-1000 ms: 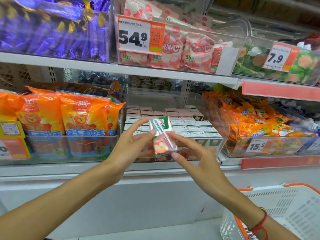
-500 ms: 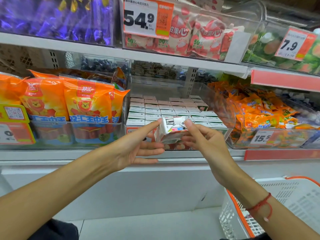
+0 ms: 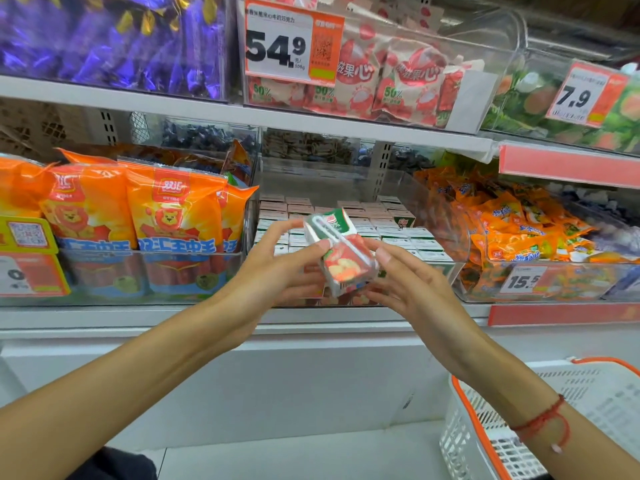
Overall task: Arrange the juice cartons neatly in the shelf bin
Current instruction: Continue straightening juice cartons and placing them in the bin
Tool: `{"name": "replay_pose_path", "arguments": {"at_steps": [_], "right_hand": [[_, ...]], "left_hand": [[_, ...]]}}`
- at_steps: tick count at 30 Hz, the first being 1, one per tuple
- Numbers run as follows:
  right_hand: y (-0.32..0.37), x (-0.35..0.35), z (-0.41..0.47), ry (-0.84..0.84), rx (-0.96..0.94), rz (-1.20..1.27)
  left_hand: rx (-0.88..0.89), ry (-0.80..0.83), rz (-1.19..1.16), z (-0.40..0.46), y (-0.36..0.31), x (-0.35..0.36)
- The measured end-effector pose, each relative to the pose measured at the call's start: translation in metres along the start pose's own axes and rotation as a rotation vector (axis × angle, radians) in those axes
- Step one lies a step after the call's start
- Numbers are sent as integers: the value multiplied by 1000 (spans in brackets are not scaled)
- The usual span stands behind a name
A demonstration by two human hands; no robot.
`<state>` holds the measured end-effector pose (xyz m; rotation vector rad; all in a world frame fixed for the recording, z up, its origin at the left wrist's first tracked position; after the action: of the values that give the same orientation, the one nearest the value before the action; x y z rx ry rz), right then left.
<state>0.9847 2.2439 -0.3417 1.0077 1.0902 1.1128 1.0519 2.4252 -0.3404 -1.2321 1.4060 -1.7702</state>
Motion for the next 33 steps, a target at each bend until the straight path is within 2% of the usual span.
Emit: {"name": "replay_pose_path", "arguments": {"at_steps": [3, 6, 12, 16, 18, 21, 24, 26, 29, 33], "right_hand": [[-4, 0, 1, -34, 22, 2], [-8, 2, 2, -57, 52, -6], [-11, 8, 1, 2, 66, -31], [-10, 10, 2, -92, 31, -65], [-8, 12, 1, -225, -79, -194], [-9, 13, -2, -380, -362, -594], [-15, 17, -3, -382, -626, -978], [-17, 19, -1, -354, -676, -1052], [-19, 16, 5, -240, -611, -960], [-16, 9, 10, -135, -198, -469]], "left_hand": [[233, 5, 225, -5, -2, 2], [325, 69, 285, -7, 2, 4], [248, 28, 196, -2, 10, 1], [191, -133, 257, 2, 14, -2], [177, -161, 247, 2, 14, 0], [78, -87, 172, -2, 14, 9], [-24, 19, 143, -6, 16, 17], [-73, 33, 115, -7, 17, 17], [-101, -14, 75, -5, 17, 15], [-60, -59, 28, -1, 12, 13]]}}
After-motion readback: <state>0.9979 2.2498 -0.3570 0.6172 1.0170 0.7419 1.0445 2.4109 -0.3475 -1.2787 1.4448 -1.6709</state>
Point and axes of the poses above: each hand's wrist, its own z-axis towards the middle knuckle, its own x-axis out of the palm, y = z × x, the point moved 1 cm from there along z, towards the middle knuckle, and after that the axes turned 6 degrees about -z, right-handed, at the moved point
